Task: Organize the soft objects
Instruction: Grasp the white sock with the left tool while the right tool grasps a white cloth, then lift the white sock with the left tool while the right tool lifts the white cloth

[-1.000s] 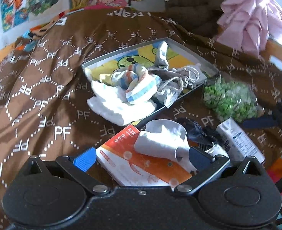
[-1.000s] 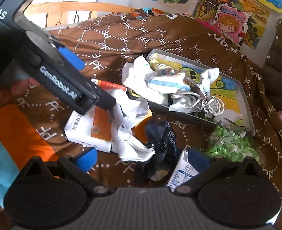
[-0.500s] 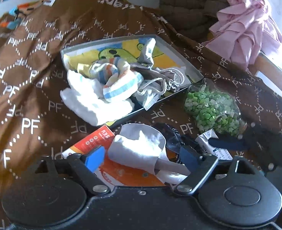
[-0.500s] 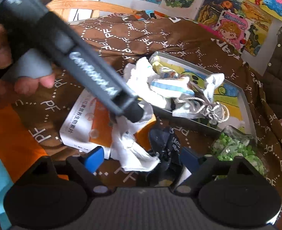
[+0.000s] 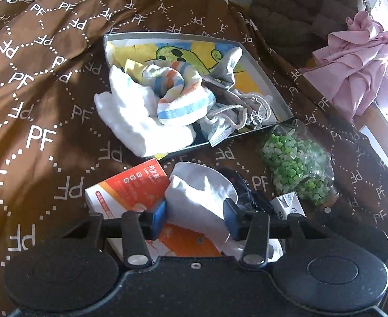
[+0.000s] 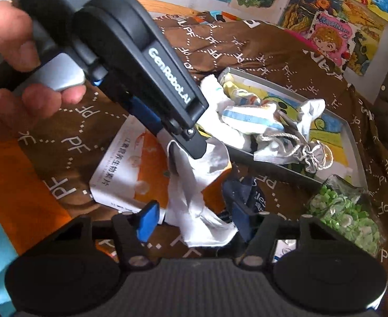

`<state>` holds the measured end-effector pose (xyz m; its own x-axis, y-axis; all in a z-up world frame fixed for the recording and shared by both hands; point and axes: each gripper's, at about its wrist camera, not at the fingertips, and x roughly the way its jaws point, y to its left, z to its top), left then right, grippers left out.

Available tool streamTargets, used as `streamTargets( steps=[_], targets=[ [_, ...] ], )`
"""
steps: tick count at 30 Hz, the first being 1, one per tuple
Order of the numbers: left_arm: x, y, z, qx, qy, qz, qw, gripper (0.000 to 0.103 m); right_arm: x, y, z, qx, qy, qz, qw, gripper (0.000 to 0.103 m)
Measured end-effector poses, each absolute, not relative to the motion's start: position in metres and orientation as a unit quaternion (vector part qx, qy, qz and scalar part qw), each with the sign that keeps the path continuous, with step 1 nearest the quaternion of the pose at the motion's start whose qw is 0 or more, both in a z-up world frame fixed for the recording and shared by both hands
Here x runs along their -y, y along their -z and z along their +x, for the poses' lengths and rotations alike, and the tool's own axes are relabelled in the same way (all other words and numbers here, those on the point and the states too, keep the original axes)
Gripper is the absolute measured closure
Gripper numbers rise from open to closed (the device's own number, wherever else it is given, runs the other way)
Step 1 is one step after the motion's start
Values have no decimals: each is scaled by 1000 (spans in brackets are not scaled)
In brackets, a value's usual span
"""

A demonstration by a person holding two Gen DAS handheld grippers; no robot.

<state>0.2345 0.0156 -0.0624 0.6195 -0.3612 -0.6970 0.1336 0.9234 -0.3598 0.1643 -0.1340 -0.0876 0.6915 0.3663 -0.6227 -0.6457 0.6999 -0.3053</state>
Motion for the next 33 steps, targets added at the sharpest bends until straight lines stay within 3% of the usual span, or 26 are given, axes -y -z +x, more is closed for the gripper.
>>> streamTargets(
  steps=[6, 11, 14, 23, 33],
  targets=[
    [-12, 65, 232, -425, 147, -136, 883, 64, 131, 87, 162, -271, -294, -263, 878, 51],
    [-5, 66, 229, -428, 148, -106, 885, 85, 128, 87, 160, -280, -296, -276, 871, 59],
    [-7, 66, 229, -430, 148, -109, 884, 89, 129, 90, 163, -290, -288, -287, 867, 62],
    [-12, 57, 226, -439, 125, -112, 883, 91, 132, 94, 164, -296, -281, -294, 864, 88],
    [-19, 41, 203, -453, 70, -36, 888, 93, 135, 74, 156, -258, -268, -284, 884, 95]
  ],
)
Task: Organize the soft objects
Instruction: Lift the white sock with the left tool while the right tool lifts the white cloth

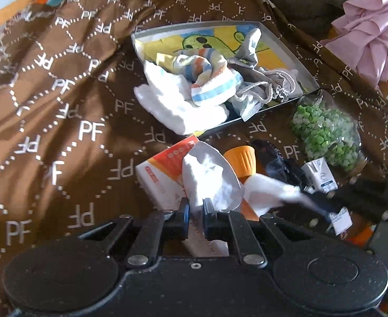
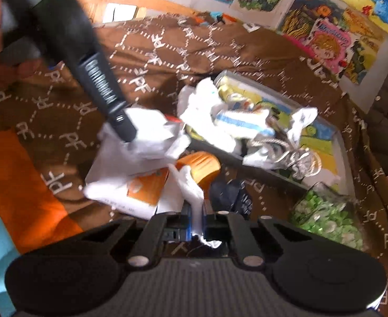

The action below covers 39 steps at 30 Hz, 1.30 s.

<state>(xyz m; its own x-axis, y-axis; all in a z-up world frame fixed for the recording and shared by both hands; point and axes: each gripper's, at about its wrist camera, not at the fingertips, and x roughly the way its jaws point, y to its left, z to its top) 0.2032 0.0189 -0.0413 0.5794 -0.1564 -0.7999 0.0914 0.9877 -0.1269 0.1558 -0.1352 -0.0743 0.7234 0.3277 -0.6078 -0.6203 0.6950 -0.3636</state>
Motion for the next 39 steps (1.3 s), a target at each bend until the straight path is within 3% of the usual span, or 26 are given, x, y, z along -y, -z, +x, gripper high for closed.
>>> streamTargets(
  steps=[7, 14, 26, 30, 35, 39],
  targets=[
    [-1, 44, 198, -431, 82, 31, 898, 92, 145, 54, 153, -235, -281, -231, 901, 95],
    [8, 58, 204, -442, 94, 41, 891, 84, 143, 62, 158, -255, -288, -228, 894, 95],
    [14, 59, 204, -435, 96, 63, 893, 80, 142, 67, 161, -272, -283, -223, 892, 95],
    [14, 60, 204, -437, 100, 53, 892, 72, 143, 69, 164, -281, -284, -213, 891, 94],
    [16, 61, 203, -438, 117, 46, 890, 54, 142, 75, 167, -295, -291, -214, 884, 85],
    [19, 61, 203, -437, 119, 61, 889, 57, 140, 79, 165, -300, -293, -219, 881, 84]
  ],
)
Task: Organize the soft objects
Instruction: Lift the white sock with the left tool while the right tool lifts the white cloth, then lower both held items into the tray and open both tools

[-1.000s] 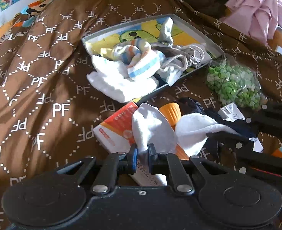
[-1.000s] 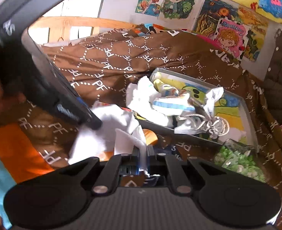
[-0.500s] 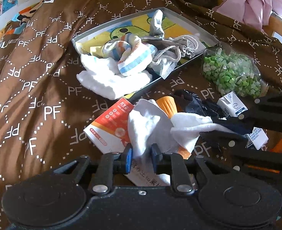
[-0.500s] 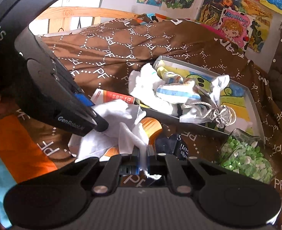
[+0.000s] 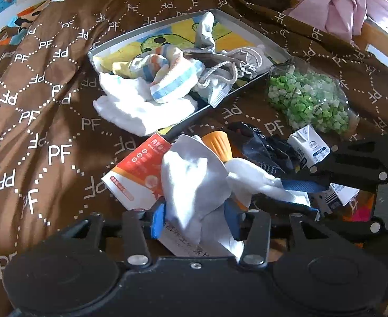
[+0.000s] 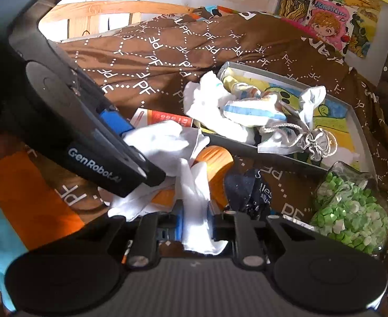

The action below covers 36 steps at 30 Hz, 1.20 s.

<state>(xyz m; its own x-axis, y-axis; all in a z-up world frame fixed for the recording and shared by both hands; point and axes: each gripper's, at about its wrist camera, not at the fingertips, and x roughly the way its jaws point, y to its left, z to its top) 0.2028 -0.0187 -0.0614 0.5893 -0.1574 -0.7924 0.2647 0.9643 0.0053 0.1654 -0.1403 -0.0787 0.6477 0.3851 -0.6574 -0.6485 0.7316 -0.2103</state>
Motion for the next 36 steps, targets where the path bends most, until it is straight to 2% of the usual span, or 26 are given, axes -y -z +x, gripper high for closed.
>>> streamTargets(
  steps=[2, 5, 11, 25, 31, 36],
  targets=[
    [19, 61, 203, -436, 109, 74, 890, 81, 140, 79, 166, -303, -292, -219, 880, 87],
    [11, 59, 206, -440, 105, 53, 890, 92, 141, 76, 165, -297, -286, -220, 884, 92],
    [1, 48, 204, -416, 90, 14, 905, 96, 149, 57, 160, -255, -269, -202, 907, 95],
    [-1, 16, 194, -276, 68, -1, 959, 96, 167, 25, 159, -163, -230, -159, 946, 96],
    [2, 0, 224, -239, 64, -13, 969, 96, 173, -2, 184, -127, -219, -123, 960, 96],
    [7, -14, 282, -220, 56, -19, 974, 95, 183, -21, 245, -105, -185, -81, 974, 96]
  ],
)
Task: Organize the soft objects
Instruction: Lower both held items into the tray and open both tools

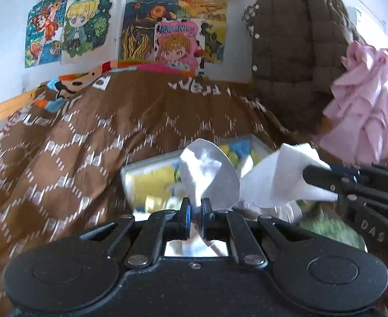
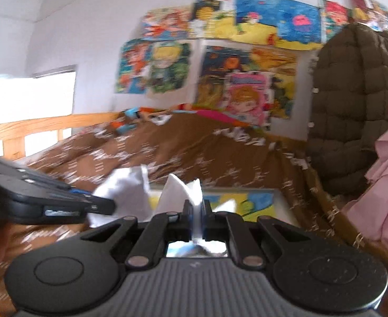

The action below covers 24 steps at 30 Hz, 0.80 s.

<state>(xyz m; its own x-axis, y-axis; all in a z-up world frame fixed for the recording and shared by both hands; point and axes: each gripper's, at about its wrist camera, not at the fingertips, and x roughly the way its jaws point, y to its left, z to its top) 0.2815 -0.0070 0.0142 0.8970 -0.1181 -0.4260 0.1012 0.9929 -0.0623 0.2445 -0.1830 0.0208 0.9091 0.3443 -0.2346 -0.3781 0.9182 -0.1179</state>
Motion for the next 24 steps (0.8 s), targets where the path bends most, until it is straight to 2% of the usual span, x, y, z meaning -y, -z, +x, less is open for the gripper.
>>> streamTargets(
  steps=[10, 24],
  targets=[
    [53, -11, 402, -208, 74, -27, 975, 95, 206, 3, 345, -145, -119, -48, 981, 96],
    [79, 21, 450, -241, 75, -20, 968, 95, 233, 31, 392, -201, -99, 29, 974, 96]
  ],
)
